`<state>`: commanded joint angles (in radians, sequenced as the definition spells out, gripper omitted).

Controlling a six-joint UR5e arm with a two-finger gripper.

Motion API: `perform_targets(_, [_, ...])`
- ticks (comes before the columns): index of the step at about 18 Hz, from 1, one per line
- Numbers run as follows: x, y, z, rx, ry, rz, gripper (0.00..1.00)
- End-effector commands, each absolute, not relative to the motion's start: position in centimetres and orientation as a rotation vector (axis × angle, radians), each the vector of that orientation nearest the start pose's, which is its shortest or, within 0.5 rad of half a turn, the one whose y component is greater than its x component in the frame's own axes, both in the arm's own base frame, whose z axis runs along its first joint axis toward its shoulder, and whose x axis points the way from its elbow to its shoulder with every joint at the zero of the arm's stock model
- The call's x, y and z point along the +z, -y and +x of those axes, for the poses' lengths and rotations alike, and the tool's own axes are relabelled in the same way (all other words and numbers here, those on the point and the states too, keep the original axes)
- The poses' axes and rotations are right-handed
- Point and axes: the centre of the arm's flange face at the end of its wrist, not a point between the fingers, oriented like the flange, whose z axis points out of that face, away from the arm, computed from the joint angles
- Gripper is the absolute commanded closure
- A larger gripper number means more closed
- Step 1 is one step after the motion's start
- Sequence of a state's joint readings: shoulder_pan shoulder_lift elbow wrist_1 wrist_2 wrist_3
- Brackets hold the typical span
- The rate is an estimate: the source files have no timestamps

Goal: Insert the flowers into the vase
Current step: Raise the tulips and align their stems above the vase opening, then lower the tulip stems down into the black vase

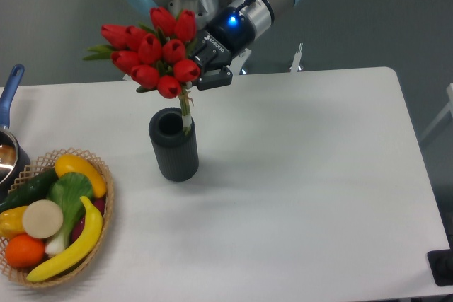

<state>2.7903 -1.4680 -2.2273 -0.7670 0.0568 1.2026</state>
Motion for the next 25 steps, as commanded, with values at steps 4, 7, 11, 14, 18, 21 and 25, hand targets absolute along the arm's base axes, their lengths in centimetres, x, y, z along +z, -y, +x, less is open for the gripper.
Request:
perform_targets(4, [40.8, -34.9, -28.0, -0.344, -0.19, -1.594, 0.92])
perform_targets(7, [41.3, -34.8, -27.8, -0.344, -0.195, -1.583, 0.92])
perform_targets(11, [41.2, -34.9, -27.7, -0.348, -0.196, -1.583, 0.92])
perform_targets(14, [41.1, -35.0, -27.6, -0.353, -0.196, -1.583, 0.92])
perform_targets(18, [40.8, -35.1, -27.4, -0.357, -0.199, -1.583, 0.92])
perform_targets(21, [40.4, -35.2, -27.3, -0.366, -0.195, -1.584, 0.92])
perform_targets(25, [39.6, -35.5, -26.9, -0.366, -0.212, -1.583, 0.92])
